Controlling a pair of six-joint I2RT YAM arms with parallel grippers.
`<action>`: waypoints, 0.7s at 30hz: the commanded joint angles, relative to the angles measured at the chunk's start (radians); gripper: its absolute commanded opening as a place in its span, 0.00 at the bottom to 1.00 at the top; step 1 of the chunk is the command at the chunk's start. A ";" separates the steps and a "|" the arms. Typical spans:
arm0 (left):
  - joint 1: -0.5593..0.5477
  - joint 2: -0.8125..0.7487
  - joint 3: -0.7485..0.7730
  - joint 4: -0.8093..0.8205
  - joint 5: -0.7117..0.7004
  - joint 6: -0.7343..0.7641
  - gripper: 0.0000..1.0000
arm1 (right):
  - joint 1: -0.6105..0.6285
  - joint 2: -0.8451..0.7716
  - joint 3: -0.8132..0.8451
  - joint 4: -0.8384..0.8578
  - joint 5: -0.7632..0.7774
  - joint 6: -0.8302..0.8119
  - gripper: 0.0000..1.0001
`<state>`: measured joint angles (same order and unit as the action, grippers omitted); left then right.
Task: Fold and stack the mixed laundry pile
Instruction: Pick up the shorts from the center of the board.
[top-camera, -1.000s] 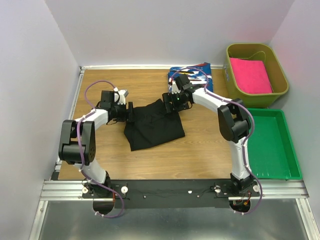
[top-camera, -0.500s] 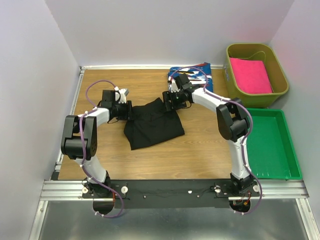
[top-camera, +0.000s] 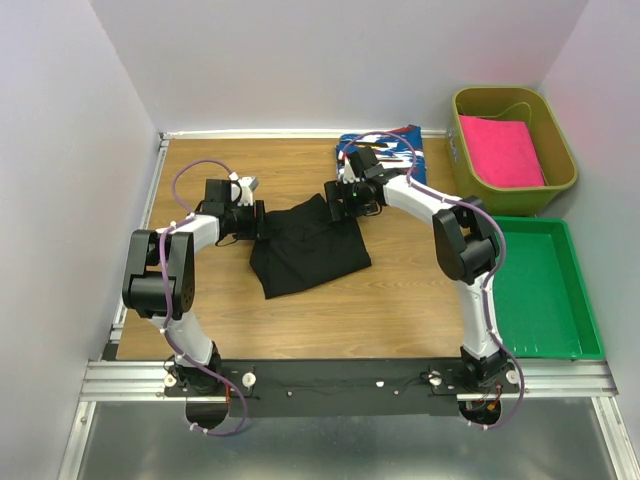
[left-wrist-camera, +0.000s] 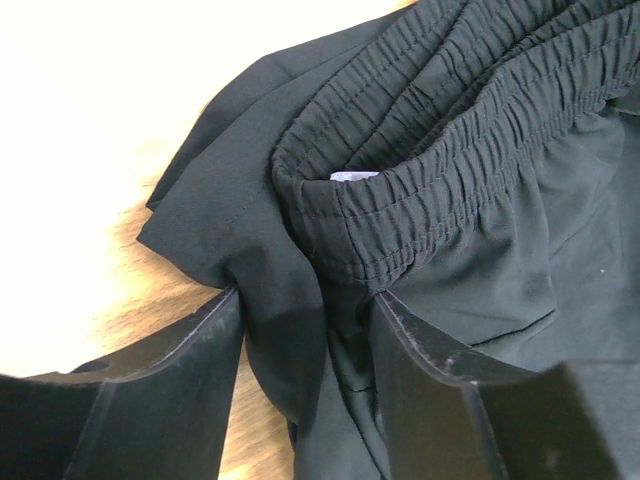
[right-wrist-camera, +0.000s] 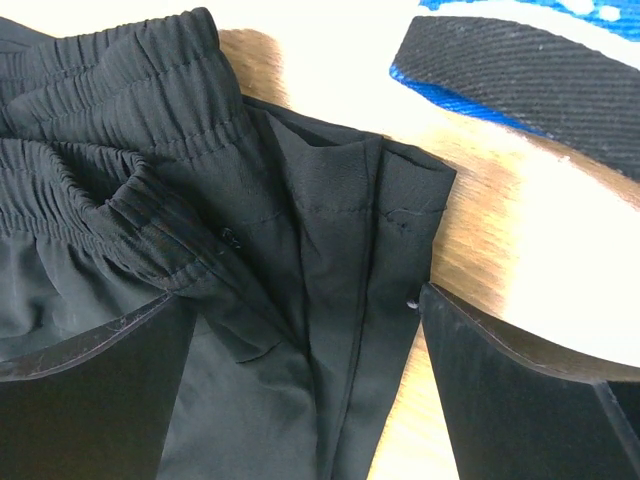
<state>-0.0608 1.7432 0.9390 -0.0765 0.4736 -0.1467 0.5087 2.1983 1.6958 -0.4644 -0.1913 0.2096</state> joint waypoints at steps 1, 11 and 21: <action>0.003 0.029 0.015 -0.020 -0.033 0.009 0.61 | -0.013 0.017 0.031 0.003 -0.059 0.004 1.00; 0.009 0.039 0.029 -0.028 -0.029 0.013 0.63 | -0.029 -0.009 0.065 0.000 -0.118 -0.027 1.00; 0.009 0.045 0.043 -0.034 -0.026 0.012 0.68 | -0.029 0.047 0.071 0.009 -0.132 -0.055 1.00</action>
<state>-0.0589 1.7580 0.9638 -0.0856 0.4728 -0.1432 0.4843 2.1994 1.7344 -0.4637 -0.3096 0.1814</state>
